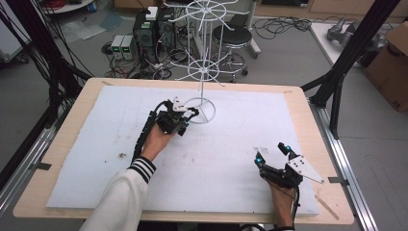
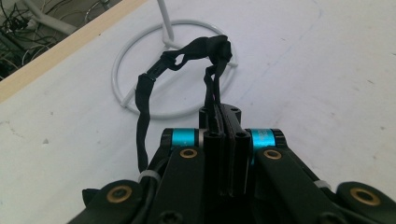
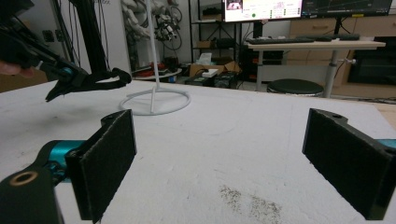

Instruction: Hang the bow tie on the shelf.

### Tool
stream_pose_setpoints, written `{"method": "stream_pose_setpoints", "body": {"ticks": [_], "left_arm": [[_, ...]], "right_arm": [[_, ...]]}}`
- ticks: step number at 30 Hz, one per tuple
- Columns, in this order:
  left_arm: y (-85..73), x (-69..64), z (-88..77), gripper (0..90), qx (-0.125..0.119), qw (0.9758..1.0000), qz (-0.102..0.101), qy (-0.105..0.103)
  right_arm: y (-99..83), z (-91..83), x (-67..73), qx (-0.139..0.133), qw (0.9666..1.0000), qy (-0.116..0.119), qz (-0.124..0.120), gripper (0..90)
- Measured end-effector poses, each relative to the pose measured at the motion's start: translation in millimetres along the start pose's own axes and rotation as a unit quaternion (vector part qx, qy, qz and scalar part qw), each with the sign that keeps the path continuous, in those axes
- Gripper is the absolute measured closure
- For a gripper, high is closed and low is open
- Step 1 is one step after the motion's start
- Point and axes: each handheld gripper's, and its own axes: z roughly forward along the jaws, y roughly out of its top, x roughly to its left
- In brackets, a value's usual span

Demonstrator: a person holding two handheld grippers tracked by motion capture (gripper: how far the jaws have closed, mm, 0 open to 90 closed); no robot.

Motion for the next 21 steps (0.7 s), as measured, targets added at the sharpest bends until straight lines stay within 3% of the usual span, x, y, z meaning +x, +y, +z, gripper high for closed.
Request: {"method": "stream_pose_setpoints", "body": {"ticks": [5,13,18,21], "left_arm": [[-3.9,-0.8,-16.4,87.6,-0.024,0.9997,0.005,0.004],[-5.0,4.7,-42.9,87.6,-0.066,0.9978,-0.004,0.007],[-5.1,6.2,-51.6,87.7,-0.079,0.9967,-0.008,0.018],[-5.1,7.5,-57.8,87.8,-0.09,0.9954,-0.021,0.023]], "right_arm": [[-0.1,-0.1,0.2,0.001,1.0,0.0,0.001,8.8],[-0.1,0.3,0.4,-0.001,1.0,0.0,-0.005,8.8],[-0.1,0.2,0.8,-0.001,1.0,-0.001,-0.006,8.8],[-0.1,0.2,0.8,-0.001,1.0,-0.001,-0.006,8.8]]}}
